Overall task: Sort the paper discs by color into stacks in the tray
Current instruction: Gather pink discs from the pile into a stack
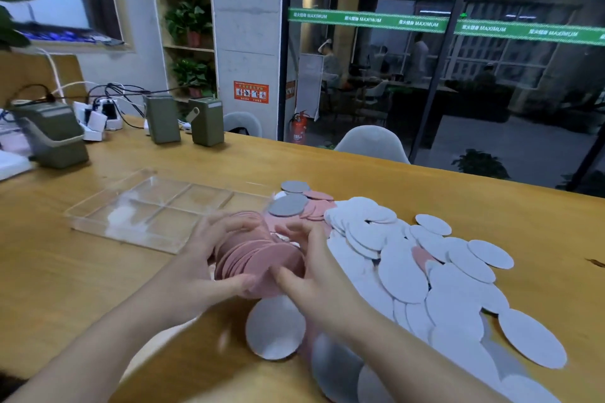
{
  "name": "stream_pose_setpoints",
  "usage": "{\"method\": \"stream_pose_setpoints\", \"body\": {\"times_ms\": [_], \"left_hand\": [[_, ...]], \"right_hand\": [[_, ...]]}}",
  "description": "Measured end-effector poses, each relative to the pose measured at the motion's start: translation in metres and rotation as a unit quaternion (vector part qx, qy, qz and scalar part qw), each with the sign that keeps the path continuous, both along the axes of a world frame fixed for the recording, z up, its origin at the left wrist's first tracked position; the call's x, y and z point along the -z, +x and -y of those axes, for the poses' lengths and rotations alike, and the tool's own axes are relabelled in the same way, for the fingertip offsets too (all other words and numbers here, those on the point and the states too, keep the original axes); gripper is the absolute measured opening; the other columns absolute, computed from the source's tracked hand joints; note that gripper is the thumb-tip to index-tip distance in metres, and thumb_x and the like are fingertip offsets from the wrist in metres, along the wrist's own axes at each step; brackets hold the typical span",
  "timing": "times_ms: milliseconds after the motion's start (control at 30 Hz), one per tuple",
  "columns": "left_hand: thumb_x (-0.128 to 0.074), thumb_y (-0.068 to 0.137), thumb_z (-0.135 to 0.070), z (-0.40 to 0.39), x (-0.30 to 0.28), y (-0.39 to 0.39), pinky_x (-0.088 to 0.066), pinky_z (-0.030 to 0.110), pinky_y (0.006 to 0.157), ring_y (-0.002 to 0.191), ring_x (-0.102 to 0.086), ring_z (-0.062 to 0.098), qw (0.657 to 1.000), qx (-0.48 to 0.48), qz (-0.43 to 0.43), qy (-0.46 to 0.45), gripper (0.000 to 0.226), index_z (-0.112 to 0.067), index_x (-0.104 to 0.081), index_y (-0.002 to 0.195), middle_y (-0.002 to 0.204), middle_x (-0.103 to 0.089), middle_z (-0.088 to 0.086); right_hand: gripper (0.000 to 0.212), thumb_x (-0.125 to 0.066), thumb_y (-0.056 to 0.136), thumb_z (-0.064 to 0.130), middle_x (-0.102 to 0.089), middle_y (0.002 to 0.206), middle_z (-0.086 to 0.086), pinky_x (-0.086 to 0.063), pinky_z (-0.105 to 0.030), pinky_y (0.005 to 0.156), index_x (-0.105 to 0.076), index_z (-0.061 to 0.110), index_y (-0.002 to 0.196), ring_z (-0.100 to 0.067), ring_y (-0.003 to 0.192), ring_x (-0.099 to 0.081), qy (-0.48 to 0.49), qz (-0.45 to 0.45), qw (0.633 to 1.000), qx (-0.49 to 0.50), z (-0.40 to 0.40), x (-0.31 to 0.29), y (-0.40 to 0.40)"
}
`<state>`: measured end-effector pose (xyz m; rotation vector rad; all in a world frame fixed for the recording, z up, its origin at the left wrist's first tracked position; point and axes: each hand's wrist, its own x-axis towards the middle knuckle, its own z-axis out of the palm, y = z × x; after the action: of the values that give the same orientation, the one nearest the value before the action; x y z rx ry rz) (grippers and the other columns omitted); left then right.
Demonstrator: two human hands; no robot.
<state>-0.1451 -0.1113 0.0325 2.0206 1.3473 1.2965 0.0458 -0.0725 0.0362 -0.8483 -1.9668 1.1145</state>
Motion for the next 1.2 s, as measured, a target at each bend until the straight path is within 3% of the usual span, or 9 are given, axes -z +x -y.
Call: {"method": "stream_pose_setpoints", "body": {"times_ms": [200, 400, 567, 700, 833, 933, 1067, 1133, 1200], "left_hand": [[-0.072, 0.059, -0.046, 0.034, 0.022, -0.039, -0.031, 0.003, 0.096, 0.121, -0.044, -0.008, 0.997, -0.078, -0.011, -0.025, 0.079, -0.062, -0.034, 0.127, 0.128, -0.041, -0.028], [-0.060, 0.059, -0.037, 0.040, 0.038, -0.047, -0.024, 0.015, 0.110, 0.137, -0.029, -0.001, 0.995, -0.048, 0.035, -0.080, 0.084, -0.056, -0.028, 0.135, 0.147, -0.032, -0.016], [-0.053, 0.056, -0.037, 0.040, 0.036, -0.040, -0.013, 0.000, 0.104, 0.140, -0.011, -0.011, 0.994, -0.057, 0.050, -0.073, 0.081, -0.059, -0.030, 0.131, 0.151, -0.021, -0.029], [-0.049, 0.053, -0.036, 0.043, 0.036, -0.036, -0.015, 0.003, 0.106, 0.139, -0.011, -0.012, 0.993, -0.059, 0.070, -0.074, 0.084, -0.060, -0.026, 0.130, 0.149, -0.017, -0.036], [-0.041, 0.045, -0.041, 0.040, 0.037, -0.033, -0.013, 0.023, 0.112, 0.139, -0.002, -0.013, 0.992, -0.072, 0.019, -0.098, 0.098, -0.068, -0.004, 0.132, 0.144, 0.003, -0.045], [-0.040, 0.043, -0.044, 0.039, 0.038, -0.036, -0.005, 0.025, 0.114, 0.138, 0.009, -0.014, 0.989, -0.095, 0.021, -0.111, 0.104, -0.051, 0.006, 0.137, 0.143, 0.009, -0.034], [-0.045, 0.057, -0.041, 0.032, 0.037, -0.032, -0.013, 0.010, 0.109, 0.139, 0.002, -0.014, 0.993, -0.075, 0.036, -0.086, 0.098, -0.043, 0.002, 0.143, 0.148, -0.003, -0.030], [-0.051, 0.080, -0.033, 0.044, 0.045, -0.042, -0.029, 0.016, 0.101, 0.143, -0.018, 0.006, 0.995, -0.063, 0.065, -0.046, 0.077, -0.019, -0.020, 0.149, 0.147, -0.030, -0.008], [-0.056, 0.071, -0.035, 0.042, 0.036, -0.043, -0.032, 0.009, 0.096, 0.137, -0.026, -0.005, 0.992, -0.029, 0.075, -0.095, 0.080, -0.024, -0.025, 0.144, 0.143, -0.030, -0.020]], "right_hand": [[0.054, -0.046, 0.074, 0.002, -0.054, 0.109, 0.015, -0.041, -0.016, 0.086, -0.041, 0.031, 0.120, 0.006, 0.099, -0.051, 0.004, 0.066, 0.993, -0.100, 0.016, 0.007, -0.047], [0.085, -0.045, 0.066, 0.020, -0.029, 0.149, 0.009, -0.024, -0.030, 0.115, -0.017, 0.027, 0.147, -0.002, 0.137, -0.025, 0.031, 0.129, 0.983, -0.124, 0.024, 0.017, -0.065], [0.063, -0.051, 0.092, 0.034, -0.023, 0.152, 0.013, -0.018, -0.020, 0.112, -0.020, 0.028, 0.147, 0.010, 0.133, -0.021, -0.130, 0.027, 0.988, -0.076, 0.026, 0.009, -0.066], [0.048, -0.033, 0.101, 0.037, -0.030, 0.121, 0.039, -0.018, 0.002, 0.092, -0.024, 0.024, 0.146, 0.042, 0.095, -0.018, -0.105, 0.067, 0.989, -0.084, 0.027, 0.011, -0.071], [0.056, -0.030, 0.101, 0.039, -0.007, 0.146, 0.028, -0.002, -0.008, 0.108, -0.005, 0.026, 0.150, 0.024, 0.124, -0.001, -0.109, 0.083, 0.986, -0.094, 0.030, 0.011, -0.074], [0.058, -0.027, 0.101, 0.041, 0.002, 0.154, 0.021, 0.001, -0.015, 0.114, -0.001, 0.024, 0.150, 0.013, 0.136, 0.004, -0.100, 0.098, 0.985, -0.098, 0.032, 0.013, -0.074], [0.060, -0.024, 0.099, 0.043, 0.004, 0.157, 0.015, 0.004, -0.014, 0.111, 0.000, 0.022, 0.150, 0.011, 0.135, 0.004, -0.057, 0.128, 0.986, -0.092, 0.030, 0.016, -0.071], [0.061, -0.024, 0.099, 0.045, 0.001, 0.156, 0.016, 0.002, -0.012, 0.109, -0.002, 0.022, 0.151, 0.013, 0.132, 0.002, -0.042, 0.136, 0.986, -0.088, 0.029, 0.018, -0.069], [0.061, -0.025, 0.098, 0.044, -0.003, 0.155, 0.016, 0.000, -0.009, 0.106, -0.004, 0.021, 0.150, 0.014, 0.129, -0.002, -0.029, 0.135, 0.987, -0.085, 0.028, 0.019, -0.069]]}}
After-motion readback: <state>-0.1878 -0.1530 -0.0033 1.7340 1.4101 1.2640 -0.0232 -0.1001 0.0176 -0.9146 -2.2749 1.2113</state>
